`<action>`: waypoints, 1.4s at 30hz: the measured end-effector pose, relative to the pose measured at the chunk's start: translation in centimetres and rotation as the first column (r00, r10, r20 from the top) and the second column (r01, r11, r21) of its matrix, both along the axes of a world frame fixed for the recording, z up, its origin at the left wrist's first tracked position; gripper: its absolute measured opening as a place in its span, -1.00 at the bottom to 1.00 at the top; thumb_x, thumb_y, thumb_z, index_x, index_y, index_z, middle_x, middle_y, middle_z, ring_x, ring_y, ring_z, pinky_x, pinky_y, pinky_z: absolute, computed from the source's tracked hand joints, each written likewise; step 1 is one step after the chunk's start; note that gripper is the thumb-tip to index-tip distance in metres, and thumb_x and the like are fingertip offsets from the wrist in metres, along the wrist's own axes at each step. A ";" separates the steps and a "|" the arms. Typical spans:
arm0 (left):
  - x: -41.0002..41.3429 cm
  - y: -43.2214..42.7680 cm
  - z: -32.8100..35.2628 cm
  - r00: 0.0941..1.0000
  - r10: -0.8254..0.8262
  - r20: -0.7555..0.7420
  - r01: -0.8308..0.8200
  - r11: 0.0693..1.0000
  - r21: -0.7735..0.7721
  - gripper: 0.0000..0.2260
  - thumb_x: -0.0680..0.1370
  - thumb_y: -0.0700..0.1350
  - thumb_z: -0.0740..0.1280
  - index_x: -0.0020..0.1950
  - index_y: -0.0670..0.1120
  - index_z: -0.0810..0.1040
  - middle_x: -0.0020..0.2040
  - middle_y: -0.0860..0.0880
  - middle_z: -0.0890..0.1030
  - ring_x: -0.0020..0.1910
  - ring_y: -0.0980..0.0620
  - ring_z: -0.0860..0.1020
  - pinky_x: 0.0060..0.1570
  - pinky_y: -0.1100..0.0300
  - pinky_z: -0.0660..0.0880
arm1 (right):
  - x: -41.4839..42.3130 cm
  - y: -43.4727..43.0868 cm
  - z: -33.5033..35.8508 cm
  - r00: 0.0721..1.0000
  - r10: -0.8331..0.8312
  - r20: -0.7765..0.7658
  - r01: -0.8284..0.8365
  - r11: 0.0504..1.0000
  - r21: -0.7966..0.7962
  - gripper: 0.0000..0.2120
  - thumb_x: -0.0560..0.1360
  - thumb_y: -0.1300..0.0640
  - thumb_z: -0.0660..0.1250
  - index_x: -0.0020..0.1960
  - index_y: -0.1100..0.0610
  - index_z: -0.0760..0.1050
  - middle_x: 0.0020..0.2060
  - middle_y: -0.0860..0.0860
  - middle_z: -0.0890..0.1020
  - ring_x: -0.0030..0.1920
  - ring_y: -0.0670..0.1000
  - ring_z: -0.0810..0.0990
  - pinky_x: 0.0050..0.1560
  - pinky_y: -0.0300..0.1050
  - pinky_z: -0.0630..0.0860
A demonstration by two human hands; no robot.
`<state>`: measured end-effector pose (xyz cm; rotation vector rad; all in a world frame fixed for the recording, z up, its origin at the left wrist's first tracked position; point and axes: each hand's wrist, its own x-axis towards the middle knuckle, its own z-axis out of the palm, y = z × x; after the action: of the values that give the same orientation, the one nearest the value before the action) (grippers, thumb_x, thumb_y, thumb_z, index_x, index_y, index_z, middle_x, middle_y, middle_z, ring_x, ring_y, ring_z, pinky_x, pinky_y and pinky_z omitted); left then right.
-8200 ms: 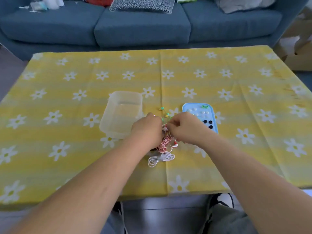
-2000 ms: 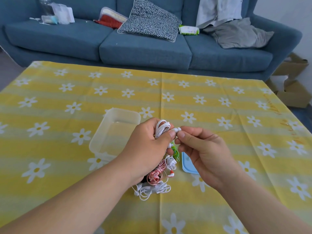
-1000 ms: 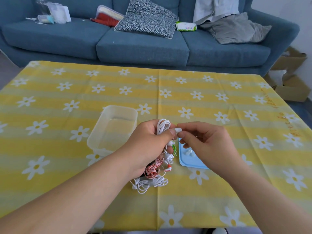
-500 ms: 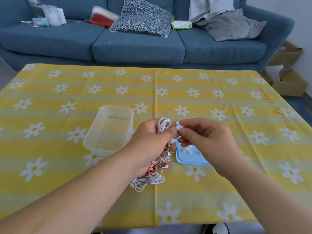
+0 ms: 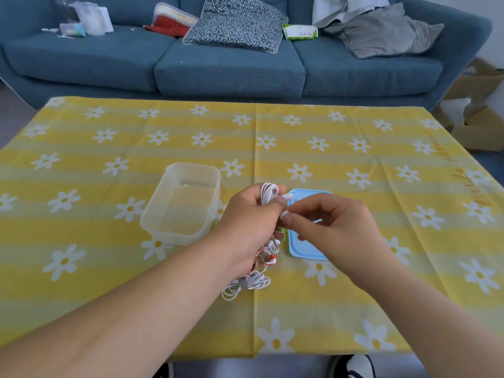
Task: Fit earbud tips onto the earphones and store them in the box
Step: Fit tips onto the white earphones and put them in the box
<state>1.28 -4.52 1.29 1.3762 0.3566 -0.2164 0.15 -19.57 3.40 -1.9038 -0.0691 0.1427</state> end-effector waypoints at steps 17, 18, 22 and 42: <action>-0.5 0.7 1.0 0.998 0.061 0.003 -0.061 0.997 -0.042 -0.92 0.61 -0.13 0.42 0.04 -0.12 0.62 -0.25 -0.14 0.59 -0.33 -0.12 0.68 -0.12 -0.08 0.70 | 0.4 -0.6 0.3 0.992 -0.085 -0.089 0.101 0.974 0.202 -0.90 0.40 0.28 0.58 -0.11 0.22 0.68 -0.28 0.13 0.74 -0.33 -0.02 0.66 -0.31 -0.28 0.54; -0.6 0.8 1.1 0.999 0.020 0.025 -0.020 1.000 0.003 -0.94 0.62 -0.13 0.41 0.05 -0.09 0.63 -0.24 -0.13 0.59 -0.31 -0.11 0.69 -0.14 -0.04 0.70 | 0.5 -0.7 0.2 0.990 -0.091 -0.111 0.115 0.968 0.225 -0.90 0.40 0.28 0.57 -0.11 0.24 0.68 -0.26 0.17 0.73 -0.32 0.02 0.66 -0.30 -0.23 0.56; -1.0 0.8 1.2 0.986 -0.150 0.076 0.140 0.983 0.119 -0.89 0.65 -0.06 0.36 0.06 -0.06 0.64 -0.20 -0.07 0.62 -0.30 -0.04 0.69 -0.23 0.05 0.58 | 0.8 -1.2 -0.2 0.969 -0.086 -0.230 0.159 0.934 0.320 -0.89 0.39 0.29 0.57 -0.11 0.28 0.68 -0.24 0.22 0.71 -0.25 0.10 0.68 -0.19 -0.08 0.63; -1.1 -2.9 -0.4 0.967 -0.253 -0.043 0.255 0.936 0.243 -0.94 0.60 -0.18 0.42 0.06 -0.09 0.65 -0.18 -0.11 0.66 -0.40 0.11 0.65 -0.46 0.31 0.50 | 2.9 -6.2 -6.5 0.980 -0.167 -0.107 0.075 0.811 -0.580 -0.95 0.44 0.17 0.42 -0.17 0.14 0.63 -0.24 0.03 0.66 -0.25 0.06 0.60 -0.33 -0.18 0.45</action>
<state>0.17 -7.44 0.90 1.6692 0.2177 -0.4043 3.08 -25.82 -3.15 -2.4904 0.2285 0.2438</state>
